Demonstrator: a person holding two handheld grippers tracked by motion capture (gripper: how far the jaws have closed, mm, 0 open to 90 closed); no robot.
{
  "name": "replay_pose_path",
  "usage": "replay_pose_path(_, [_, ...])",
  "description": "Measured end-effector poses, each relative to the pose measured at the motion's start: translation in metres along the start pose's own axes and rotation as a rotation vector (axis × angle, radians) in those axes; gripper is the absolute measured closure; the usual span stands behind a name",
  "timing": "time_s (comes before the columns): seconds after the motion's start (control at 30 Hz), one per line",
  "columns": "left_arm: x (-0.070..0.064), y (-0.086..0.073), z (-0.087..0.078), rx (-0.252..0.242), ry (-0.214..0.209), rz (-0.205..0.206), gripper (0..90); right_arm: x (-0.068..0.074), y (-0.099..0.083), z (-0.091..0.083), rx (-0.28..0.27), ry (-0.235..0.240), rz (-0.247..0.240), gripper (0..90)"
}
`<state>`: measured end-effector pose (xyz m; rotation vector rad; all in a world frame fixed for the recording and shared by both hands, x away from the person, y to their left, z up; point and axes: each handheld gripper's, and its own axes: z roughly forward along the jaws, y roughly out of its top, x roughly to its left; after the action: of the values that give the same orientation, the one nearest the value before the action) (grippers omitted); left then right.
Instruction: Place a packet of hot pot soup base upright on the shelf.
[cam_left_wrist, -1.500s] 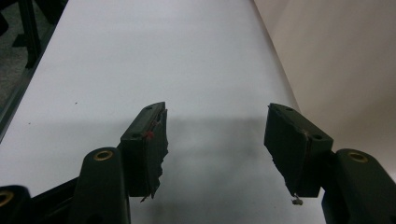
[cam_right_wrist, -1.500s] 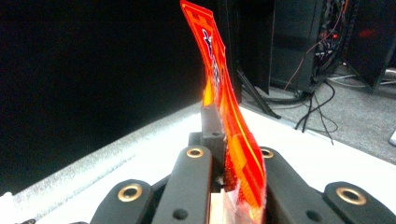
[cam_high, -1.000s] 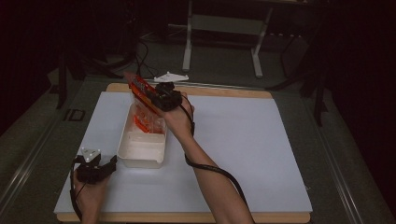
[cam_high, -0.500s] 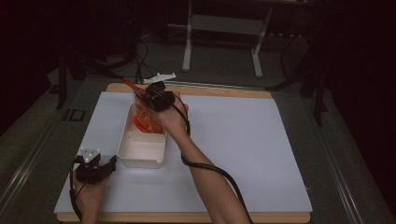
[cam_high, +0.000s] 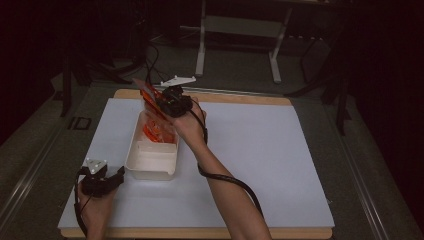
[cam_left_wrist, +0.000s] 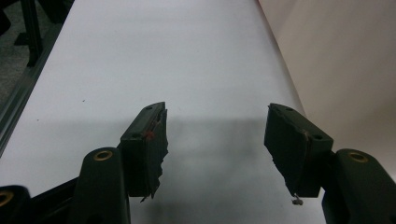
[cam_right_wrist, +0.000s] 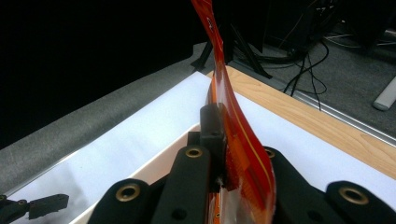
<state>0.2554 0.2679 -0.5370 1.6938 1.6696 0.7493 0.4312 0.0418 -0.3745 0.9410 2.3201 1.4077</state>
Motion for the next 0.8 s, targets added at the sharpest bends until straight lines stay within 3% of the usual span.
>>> replay_pose_path(0.43, [-0.001,0.0,0.0,0.0,-0.001,0.004,39.6,-0.001,0.0,-0.004,0.001,0.008,-0.015,88.8])
replay_pose_path(0.8, [-0.002,0.0,0.001,0.005,0.0,0.014,39.5,-0.007,-0.003,-0.01,0.004,-0.004,-0.03,76.9])
